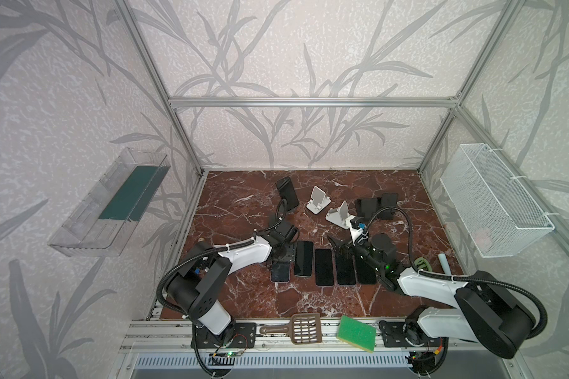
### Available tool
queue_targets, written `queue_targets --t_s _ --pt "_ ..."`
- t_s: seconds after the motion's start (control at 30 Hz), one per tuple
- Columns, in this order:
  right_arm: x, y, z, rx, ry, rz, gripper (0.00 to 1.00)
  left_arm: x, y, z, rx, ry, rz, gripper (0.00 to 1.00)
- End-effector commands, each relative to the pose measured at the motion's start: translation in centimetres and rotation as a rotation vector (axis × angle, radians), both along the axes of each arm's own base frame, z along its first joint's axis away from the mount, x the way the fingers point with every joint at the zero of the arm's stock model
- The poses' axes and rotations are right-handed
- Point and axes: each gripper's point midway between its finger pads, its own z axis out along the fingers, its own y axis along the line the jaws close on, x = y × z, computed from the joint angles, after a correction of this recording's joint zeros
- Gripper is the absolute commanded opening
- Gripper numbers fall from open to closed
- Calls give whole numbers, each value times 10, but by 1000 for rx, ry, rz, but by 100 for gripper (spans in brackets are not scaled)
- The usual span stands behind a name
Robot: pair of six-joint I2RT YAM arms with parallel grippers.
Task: Remove the phone from the phone stand
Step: Place the phone at the center of the table.
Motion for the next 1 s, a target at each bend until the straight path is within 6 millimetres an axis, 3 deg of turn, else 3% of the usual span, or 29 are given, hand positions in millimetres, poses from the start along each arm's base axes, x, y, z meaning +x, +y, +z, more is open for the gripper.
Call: queue_targets --t_s 0.0,0.47,0.97 --pt "-1 2 4 17 -17 2 99 -14 9 -21 48 95 -2 67" --pt "0 0 3 15 -16 -6 99 -14 9 -24 45 113 2 80" --pt "0 0 2 15 -11 -6 99 -18 9 -23 35 146 15 68"
